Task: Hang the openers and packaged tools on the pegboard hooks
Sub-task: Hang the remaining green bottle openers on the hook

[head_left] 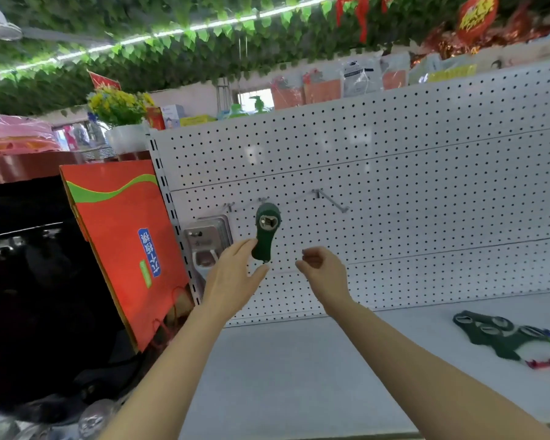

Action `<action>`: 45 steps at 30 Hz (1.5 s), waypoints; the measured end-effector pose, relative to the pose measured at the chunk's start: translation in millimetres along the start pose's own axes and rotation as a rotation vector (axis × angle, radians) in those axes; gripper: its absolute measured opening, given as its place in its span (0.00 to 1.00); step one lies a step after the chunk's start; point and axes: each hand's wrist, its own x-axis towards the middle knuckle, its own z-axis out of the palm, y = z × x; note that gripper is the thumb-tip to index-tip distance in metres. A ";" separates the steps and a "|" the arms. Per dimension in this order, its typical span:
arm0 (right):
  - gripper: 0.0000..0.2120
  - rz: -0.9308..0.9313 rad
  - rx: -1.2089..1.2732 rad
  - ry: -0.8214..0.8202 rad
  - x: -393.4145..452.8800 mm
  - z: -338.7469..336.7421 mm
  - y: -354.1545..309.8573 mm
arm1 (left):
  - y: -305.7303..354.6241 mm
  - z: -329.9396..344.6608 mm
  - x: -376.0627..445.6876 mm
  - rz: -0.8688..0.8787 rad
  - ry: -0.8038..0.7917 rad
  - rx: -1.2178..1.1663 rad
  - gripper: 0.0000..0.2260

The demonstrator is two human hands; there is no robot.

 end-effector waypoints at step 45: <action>0.16 0.221 -1.043 -0.411 77.9 -482.4 276.4 | 365.6 468.9 54.8 -0.138 -0.852 0.233 0.27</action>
